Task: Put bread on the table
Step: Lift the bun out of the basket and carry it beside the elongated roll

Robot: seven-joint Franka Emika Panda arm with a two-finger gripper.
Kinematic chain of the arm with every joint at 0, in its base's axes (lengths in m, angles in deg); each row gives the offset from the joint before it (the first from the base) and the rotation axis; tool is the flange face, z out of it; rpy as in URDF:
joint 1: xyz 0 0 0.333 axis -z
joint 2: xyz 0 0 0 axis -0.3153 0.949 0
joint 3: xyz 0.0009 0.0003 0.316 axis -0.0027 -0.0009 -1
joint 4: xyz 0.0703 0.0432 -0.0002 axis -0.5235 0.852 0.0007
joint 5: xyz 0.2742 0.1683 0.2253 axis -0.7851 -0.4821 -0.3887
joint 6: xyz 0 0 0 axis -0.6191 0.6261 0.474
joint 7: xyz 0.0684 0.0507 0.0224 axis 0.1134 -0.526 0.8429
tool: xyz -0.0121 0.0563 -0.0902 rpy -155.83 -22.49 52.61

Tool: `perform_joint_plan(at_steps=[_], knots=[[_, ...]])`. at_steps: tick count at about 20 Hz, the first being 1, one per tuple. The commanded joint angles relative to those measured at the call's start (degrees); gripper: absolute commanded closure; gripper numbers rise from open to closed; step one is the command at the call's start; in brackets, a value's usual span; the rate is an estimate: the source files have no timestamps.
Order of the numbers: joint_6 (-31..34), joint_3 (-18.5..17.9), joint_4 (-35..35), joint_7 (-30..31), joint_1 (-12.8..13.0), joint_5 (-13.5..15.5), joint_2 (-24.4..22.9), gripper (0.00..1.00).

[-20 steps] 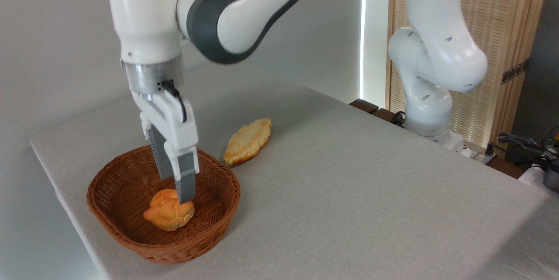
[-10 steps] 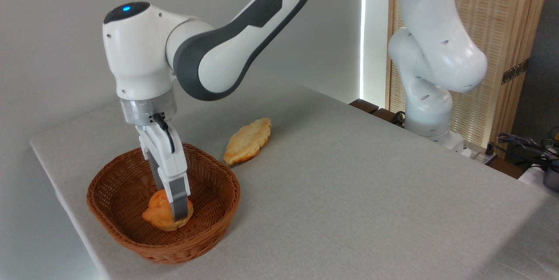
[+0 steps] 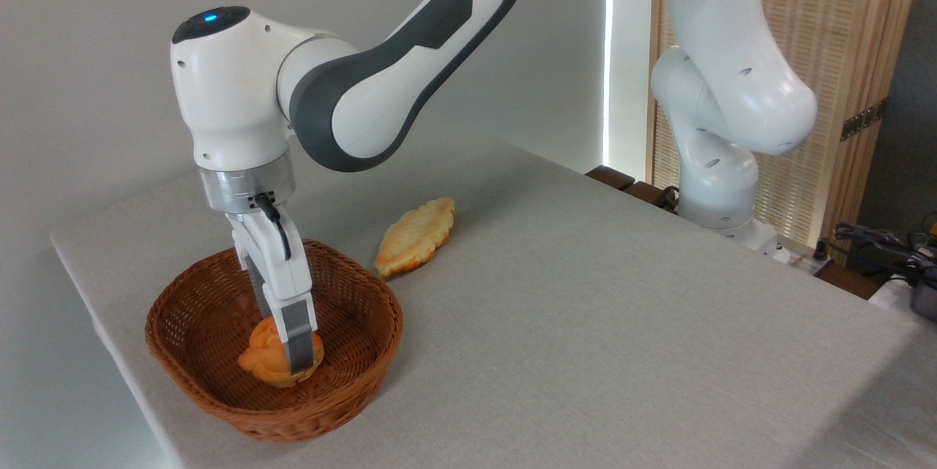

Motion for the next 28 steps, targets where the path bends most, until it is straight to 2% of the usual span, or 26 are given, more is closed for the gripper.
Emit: perform_joint_plan(at_steps=[1,12,18,22,25,28], knots=[[-0.5,-0.4,-0.4,-1.3,0.0,0.0,-0.1,0.62],[0.0,-0.3,-0.4,-0.9,-0.2,0.0,-1.4,0.61],[3.8,-0.1,-0.3,-0.3,-0.3,0.9,-7.5,0.58],[10.3,-0.5,0.4,0.0,-0.3,0.9,-12.0,0.56],[15.9,-0.7,2.7,0.2,-0.3,0.9,-15.8,0.55],[18.5,-0.7,6.3,0.2,-0.3,0.9,-19.1,0.54]])
